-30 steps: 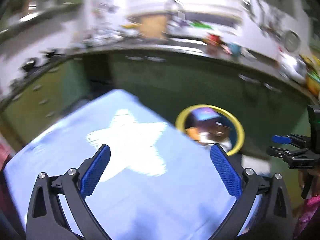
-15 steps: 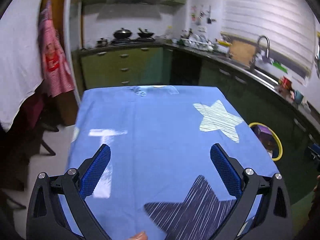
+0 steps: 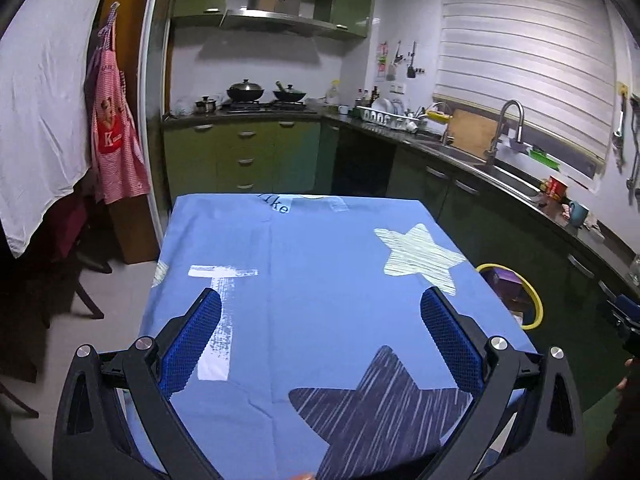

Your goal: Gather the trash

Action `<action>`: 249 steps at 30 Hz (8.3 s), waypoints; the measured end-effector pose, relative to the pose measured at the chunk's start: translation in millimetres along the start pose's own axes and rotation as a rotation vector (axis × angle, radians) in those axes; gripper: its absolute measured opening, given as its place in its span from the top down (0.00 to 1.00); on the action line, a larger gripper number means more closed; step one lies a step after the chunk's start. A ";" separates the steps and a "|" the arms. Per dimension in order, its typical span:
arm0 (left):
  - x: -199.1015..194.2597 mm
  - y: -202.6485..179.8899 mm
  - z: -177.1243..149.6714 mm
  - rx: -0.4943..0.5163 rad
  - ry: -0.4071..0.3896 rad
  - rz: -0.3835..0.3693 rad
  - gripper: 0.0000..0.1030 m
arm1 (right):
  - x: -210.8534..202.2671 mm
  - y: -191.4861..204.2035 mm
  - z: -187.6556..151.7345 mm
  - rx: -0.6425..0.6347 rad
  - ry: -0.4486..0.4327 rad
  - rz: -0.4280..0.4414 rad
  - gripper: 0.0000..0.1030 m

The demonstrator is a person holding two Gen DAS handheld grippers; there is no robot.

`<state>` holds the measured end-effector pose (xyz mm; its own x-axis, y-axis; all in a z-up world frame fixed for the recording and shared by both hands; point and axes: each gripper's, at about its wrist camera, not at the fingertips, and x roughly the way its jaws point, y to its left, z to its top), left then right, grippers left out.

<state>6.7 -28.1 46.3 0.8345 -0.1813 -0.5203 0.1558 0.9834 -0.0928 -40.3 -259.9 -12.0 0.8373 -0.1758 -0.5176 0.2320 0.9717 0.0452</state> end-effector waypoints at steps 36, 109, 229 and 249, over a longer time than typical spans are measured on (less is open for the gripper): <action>-0.9 -21.3 3.7 0.048 -0.005 0.002 0.04 | 5.4 2.7 -3.0 0.009 -0.001 -0.005 0.06; 5.8 -18.5 -2.3 0.048 0.024 0.011 0.04 | 11.5 12.6 -4.2 0.015 0.002 0.024 0.06; 413.5 113.8 35.9 -0.028 0.415 0.193 0.03 | 406.9 187.1 61.9 -0.171 0.418 0.123 0.05; 413.2 114.1 36.0 -0.028 0.415 0.193 0.03 | 407.4 186.6 62.4 -0.171 0.418 0.123 0.05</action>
<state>388.4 9.0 -148.7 0.5634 0.0162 -0.8260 -0.0007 0.9998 0.0191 374.9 -160.1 -161.2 0.5739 -0.0130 -0.8188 0.0288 0.9996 0.0043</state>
